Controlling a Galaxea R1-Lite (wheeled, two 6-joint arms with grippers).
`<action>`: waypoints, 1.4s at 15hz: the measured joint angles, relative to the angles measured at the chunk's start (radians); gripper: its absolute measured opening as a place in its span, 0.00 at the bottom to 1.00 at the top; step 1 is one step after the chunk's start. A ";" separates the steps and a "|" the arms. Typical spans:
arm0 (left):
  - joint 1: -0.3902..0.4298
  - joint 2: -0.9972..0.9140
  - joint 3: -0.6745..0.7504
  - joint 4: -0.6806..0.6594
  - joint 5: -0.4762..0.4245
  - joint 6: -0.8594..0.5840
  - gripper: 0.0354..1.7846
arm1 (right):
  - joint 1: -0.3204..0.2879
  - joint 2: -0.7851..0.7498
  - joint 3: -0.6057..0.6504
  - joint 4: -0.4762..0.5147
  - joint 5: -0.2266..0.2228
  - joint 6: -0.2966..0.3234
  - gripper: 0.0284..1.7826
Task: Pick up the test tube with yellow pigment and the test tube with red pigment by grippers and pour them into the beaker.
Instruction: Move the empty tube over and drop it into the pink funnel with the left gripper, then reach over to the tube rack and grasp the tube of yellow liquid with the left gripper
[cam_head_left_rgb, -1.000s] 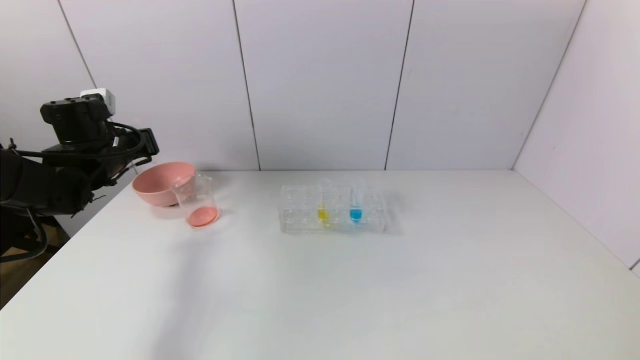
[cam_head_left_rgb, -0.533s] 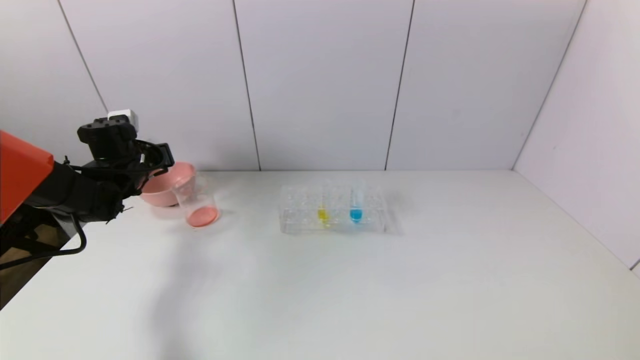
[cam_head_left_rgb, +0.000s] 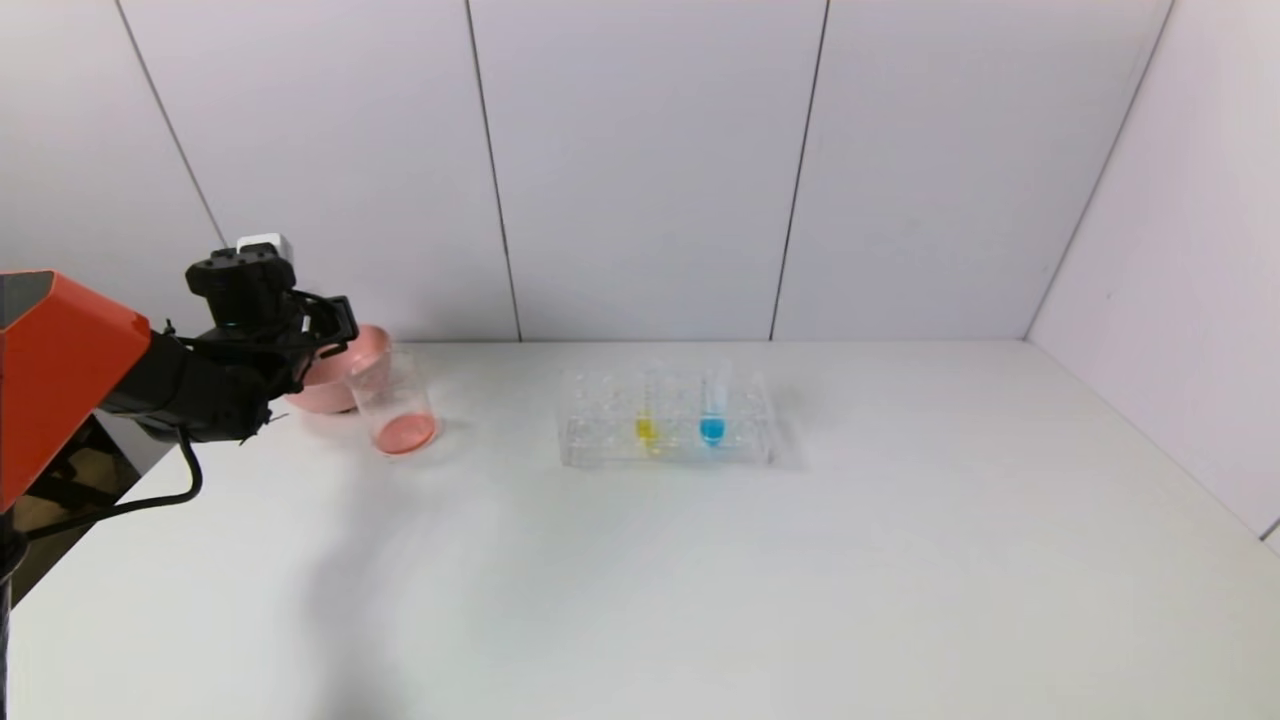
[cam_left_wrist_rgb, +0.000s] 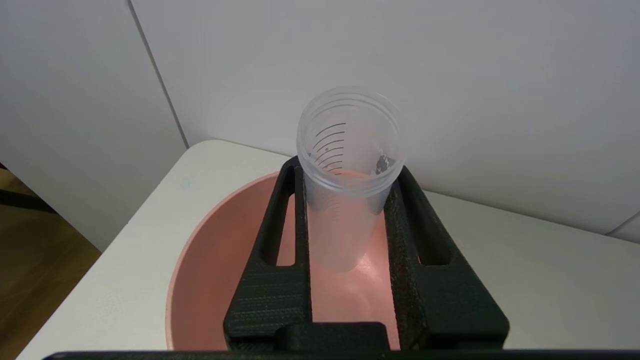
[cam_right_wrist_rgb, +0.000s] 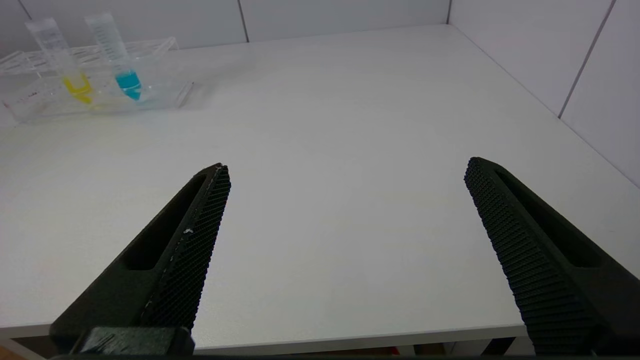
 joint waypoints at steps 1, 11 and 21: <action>-0.001 0.001 -0.001 -0.001 0.001 0.000 0.29 | 0.000 0.000 0.000 0.000 0.000 0.000 0.96; -0.011 -0.066 0.034 0.001 0.000 0.001 0.97 | 0.000 0.000 0.000 0.000 0.000 0.000 0.96; -0.098 -0.584 0.583 0.128 -0.709 0.030 0.99 | 0.000 0.000 0.000 0.000 0.000 0.000 0.96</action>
